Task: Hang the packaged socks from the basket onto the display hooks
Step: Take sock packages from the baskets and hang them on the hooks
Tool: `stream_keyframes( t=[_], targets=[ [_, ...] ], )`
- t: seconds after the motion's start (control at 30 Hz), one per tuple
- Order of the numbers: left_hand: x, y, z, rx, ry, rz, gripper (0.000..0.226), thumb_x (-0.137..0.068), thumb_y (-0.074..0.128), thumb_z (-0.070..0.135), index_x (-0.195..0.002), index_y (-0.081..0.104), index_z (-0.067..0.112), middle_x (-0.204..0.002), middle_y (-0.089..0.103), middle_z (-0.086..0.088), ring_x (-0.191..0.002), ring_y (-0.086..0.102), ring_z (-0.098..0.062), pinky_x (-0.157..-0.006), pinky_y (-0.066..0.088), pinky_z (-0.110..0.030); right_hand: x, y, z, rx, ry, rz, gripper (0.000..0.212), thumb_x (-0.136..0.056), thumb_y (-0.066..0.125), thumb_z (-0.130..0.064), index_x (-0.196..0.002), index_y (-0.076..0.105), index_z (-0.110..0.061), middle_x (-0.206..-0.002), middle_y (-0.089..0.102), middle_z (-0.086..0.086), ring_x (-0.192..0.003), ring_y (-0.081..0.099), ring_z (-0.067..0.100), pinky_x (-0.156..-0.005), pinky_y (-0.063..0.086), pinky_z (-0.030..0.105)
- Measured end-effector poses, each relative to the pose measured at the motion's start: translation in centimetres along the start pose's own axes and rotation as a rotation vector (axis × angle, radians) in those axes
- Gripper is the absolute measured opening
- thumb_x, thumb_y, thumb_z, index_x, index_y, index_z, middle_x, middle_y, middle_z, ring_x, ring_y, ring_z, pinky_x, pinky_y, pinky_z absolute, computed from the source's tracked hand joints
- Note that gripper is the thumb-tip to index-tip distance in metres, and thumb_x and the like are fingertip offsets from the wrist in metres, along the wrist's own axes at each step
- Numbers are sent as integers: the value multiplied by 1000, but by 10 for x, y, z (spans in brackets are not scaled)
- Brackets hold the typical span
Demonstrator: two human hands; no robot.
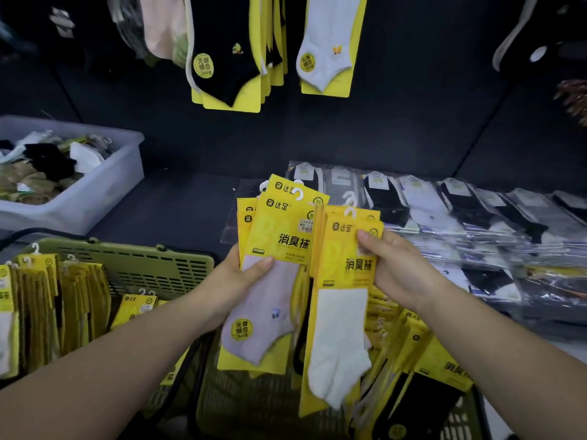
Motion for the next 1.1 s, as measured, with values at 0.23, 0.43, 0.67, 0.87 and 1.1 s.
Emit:
stream_keyframes(
  t=[0.23,0.43,0.67,0.87,1.1],
  targets=[
    [0,35,-2,134,-111,-35,82,-61,61,59,-132,40,24,-120,65,1,-103,66,-16,-76,54,-28,-14,19,19,108,-96,283,15,-94,57,-20,-107,61,-17,-110,69,6,-105,63,24,-92,52,49],
    [-8,15,-1,-56,-54,156,68,-72,81,25,-128,43,23,-114,66,0,-101,65,-22,-91,51,-48,-30,-3,26,160,-91,282,17,-95,54,-32,-109,53,-22,-108,67,0,-97,67,16,-75,55,28],
    [-18,-30,3,-48,35,319,59,-76,78,22,-117,37,29,-99,60,12,-88,59,-9,-61,45,-29,-32,-51,91,1825,32,-64,56,-90,58,-19,-140,35,-19,-142,36,7,-129,38,27,-102,39,37],
    [-16,-44,-9,-109,4,295,59,-74,80,26,-115,38,34,-106,61,10,-94,61,-12,-66,47,-32,-38,-48,119,1961,55,56,53,-91,58,-31,-135,33,-15,-136,37,9,-120,45,29,-85,47,39],
    [-17,-46,-9,-126,2,266,62,-73,80,29,-118,37,34,-113,61,8,-103,61,-19,-86,49,-43,-34,-56,114,1606,120,40,17,-91,61,-21,-106,54,-19,-112,62,5,-102,57,24,-77,46,32]
  ],
)
Point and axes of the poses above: each hand's wrist, its own x-axis away from the middle knuckle, its own y-axis out of the palm, z = x × y, the point moved 7 cm from there along -x, towards the middle knuckle
